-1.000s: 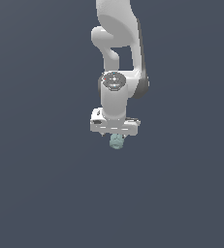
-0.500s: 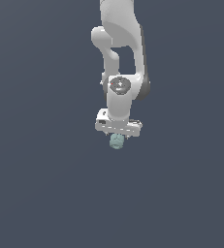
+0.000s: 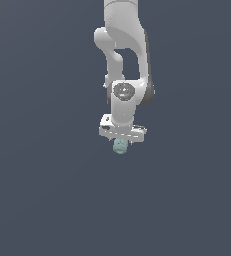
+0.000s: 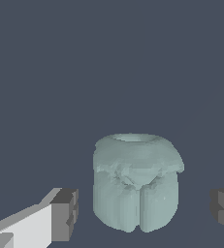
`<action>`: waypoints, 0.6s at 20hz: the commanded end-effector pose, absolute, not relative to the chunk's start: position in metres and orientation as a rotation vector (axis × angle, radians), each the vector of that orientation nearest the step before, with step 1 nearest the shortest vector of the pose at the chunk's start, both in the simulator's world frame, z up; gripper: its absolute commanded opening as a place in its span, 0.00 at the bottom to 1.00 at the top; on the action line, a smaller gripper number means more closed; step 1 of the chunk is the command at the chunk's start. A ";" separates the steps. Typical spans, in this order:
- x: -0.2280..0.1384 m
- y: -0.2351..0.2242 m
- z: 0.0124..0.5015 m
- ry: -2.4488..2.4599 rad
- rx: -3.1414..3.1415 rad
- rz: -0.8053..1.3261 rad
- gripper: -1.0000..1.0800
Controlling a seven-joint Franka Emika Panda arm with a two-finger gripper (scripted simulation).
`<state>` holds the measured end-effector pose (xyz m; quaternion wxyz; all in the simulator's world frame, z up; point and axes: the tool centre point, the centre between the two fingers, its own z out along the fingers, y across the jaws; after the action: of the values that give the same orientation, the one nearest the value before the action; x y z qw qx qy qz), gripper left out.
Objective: Pick up the object and move it to a goal position.
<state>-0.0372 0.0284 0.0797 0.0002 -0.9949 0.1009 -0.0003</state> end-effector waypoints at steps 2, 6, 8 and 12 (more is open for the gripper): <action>-0.038 0.028 0.063 0.319 -3.125 0.000 0.96; -0.039 0.029 0.046 0.320 -3.125 0.000 0.96; -0.038 0.029 0.042 0.321 -3.125 0.000 0.96; -0.038 0.029 0.040 0.321 -3.125 0.000 0.00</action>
<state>-0.0383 0.0288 0.0406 0.0000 -0.9948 0.1021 0.0004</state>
